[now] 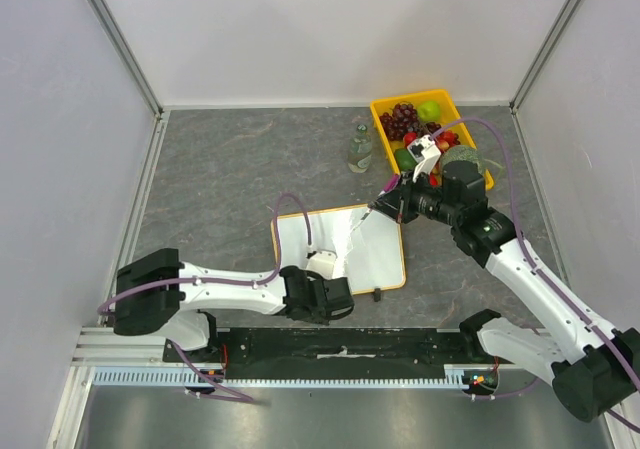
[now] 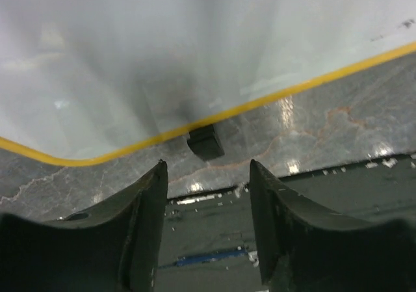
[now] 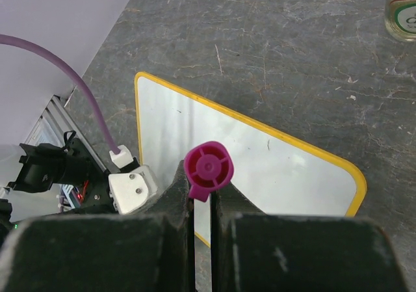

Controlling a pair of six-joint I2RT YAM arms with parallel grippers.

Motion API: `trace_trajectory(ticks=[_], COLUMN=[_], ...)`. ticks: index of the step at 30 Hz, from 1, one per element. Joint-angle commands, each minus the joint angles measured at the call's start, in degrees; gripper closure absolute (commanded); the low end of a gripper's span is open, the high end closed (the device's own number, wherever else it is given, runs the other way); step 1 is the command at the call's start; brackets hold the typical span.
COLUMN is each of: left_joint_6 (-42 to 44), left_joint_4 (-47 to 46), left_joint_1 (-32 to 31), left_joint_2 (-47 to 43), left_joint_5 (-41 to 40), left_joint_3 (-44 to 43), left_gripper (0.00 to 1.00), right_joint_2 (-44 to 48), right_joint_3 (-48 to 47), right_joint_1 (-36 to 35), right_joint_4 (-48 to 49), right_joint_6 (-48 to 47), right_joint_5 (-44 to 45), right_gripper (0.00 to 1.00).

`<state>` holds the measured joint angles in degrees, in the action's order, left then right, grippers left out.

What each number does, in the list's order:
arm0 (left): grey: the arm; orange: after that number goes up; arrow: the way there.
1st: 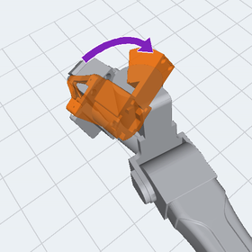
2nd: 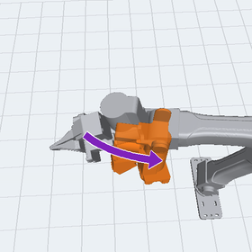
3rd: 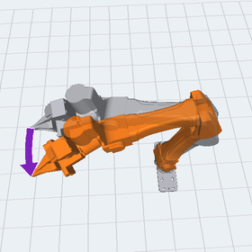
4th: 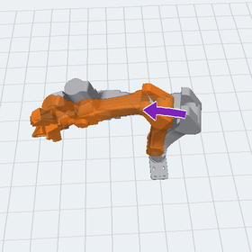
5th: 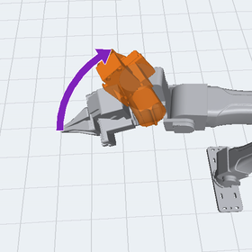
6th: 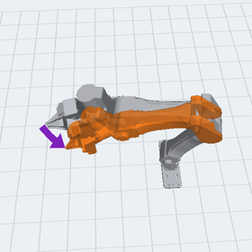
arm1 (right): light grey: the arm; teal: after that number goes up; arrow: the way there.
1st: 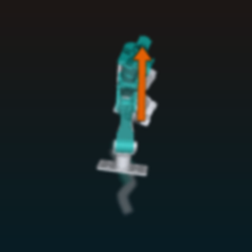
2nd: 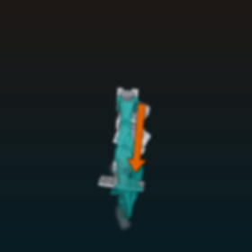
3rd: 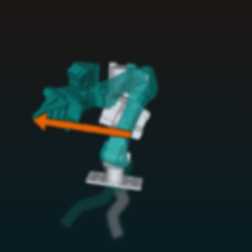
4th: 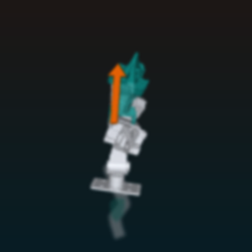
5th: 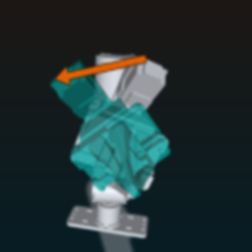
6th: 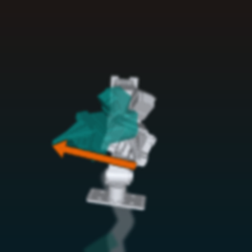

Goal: Write a sentence on the whiteboard
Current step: Move the whiteboard stand to the center of the board.

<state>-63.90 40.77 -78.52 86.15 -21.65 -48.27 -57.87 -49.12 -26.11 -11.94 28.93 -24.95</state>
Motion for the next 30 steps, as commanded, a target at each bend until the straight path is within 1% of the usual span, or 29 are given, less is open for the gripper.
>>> trace_trajectory(ticks=[1, 2, 6, 8, 9, 11, 12, 14, 16, 19, 23, 25, 28, 30], left_joint_6=[4.7, 5.0, 6.7, 8.1, 8.7, 11.2, 12.7, 15.6, 18.4, 20.9, 23.6, 24.5, 26.0, 27.2], left_joint_4=[1.6, 2.1, 3.9, 4.0, 4.1, 3.2, 2.2, 0.4, -1.9, -5.1, -8.6, -10.5, -12.9, -12.1], left_joint_1=[-0.7, -0.8, -0.7, -0.7, -0.5, -0.2, 0.1, 2.1, 5.3, 11.9, 19.0, 23.6, 30.0, 33.6], left_joint_2=[-6.0, -7.0, -10.0, -11.5, -12.3, -13.5, -14.0, -14.3, -14.2, -13.9, -14.4, -15.5, -18.3, -20.9], left_joint_5=[1.6, 1.8, 2.7, 2.8, 2.7, 3.2, 3.8, 6.5, 10.5, 17.8, 21.4, 24.8, 29.3, 30.4], left_joint_3=[-2.4, -2.9, -5.8, -7.3, -8.2, -10.3, -11.1, -13.1, -14.5, -15.4, -16.4, -16.2, -14.1, -13.4], left_gripper=[0.39, 0.37, 0.35, 0.3, 0.23, 0.18, 0.13, 0.13, 0.13, 0.13, 0.12, 0.12, 0.11, 0.11], right_joint_2=[2.2, 2.5, 3.3, 4.3, 5.2, 7.0, 7.9, 10.1, 12.4, 15.5, 18.8, 19.6, 20.0, 20.7], right_joint_3=[0.0, 0.1, 0.3, 0.5, 0.7, 1.0, 1.4, 2.3, 3.1, 4.6, 6.1, 7.1, 9.0, 10.2], right_joint_1=[0.1, 0.1, 0.1, 0.1, 0.1, 0.1, 0.2, 0.1, 0.1, 0.1, 0.1, 0.1, 0.2, 0.1], right_joint_4=[0.7, 0.5, 0.3, 0.0, -0.1, -0.4, -0.6, -0.7, -1.0, -1.8, -4.5, -6.2, -7.5, -7.8], right_joint_6=[-0.2, -0.2, -0.3, -0.7, -0.8, -1.0, -1.0, -0.7, -0.7, -1.1, -0.7, -0.8, -1.0, -1.3], right_joint_5=[-0.3, -0.4, -0.8, -0.1, 0.7, 2.3, 2.8, 3.8, 3.9, 1.8, 1.2, 0.7, -1.0, -2.3], right_gripper=[1.0, 1.0, 1.0, 1.0, 1.0, 1.0, 1.0, 1.0, 1.0, 1.0, 1.0, 1.0, 1.0, 1.0])
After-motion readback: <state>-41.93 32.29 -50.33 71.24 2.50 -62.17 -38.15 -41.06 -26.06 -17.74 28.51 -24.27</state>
